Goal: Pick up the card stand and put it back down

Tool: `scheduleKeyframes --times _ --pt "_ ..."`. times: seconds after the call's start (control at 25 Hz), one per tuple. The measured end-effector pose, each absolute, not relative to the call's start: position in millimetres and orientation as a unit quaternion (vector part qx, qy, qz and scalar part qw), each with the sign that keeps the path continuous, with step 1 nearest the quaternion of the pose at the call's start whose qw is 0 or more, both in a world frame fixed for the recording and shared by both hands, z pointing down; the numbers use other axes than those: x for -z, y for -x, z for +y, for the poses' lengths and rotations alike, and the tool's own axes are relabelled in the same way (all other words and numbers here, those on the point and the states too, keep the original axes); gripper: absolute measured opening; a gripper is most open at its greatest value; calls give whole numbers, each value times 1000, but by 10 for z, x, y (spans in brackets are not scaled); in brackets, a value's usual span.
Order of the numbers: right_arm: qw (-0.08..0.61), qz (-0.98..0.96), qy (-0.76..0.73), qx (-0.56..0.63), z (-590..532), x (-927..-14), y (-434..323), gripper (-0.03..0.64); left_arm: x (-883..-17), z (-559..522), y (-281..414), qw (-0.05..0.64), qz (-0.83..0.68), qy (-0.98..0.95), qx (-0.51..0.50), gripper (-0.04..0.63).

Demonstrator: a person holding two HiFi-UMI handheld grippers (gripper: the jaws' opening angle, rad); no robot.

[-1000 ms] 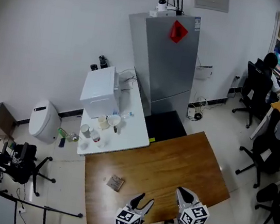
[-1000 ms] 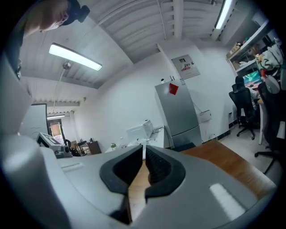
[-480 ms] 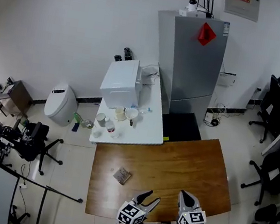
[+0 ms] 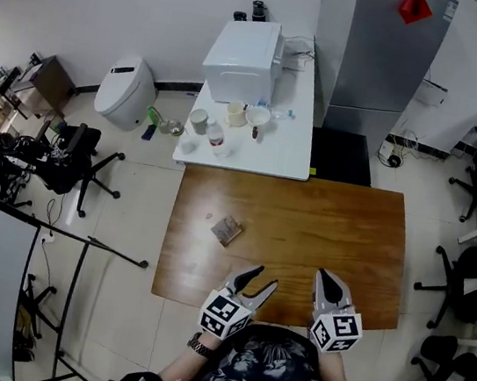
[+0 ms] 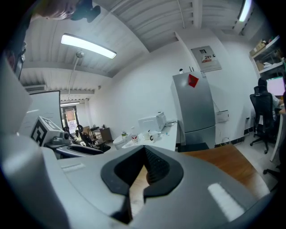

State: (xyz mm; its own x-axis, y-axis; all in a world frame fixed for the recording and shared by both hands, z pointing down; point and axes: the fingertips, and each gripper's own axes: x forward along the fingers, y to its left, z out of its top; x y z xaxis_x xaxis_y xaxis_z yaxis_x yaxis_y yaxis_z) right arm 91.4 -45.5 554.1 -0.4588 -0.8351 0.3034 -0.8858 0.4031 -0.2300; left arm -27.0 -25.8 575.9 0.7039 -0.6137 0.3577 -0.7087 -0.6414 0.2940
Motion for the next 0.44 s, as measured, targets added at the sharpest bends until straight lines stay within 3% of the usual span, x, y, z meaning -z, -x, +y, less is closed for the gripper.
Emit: scheduleKeyframes --times 0.44 --pt "87 -863 -464 -178 -604 -5548 -443 0 -5872 -257 752 226 -423 -871 -107 193"
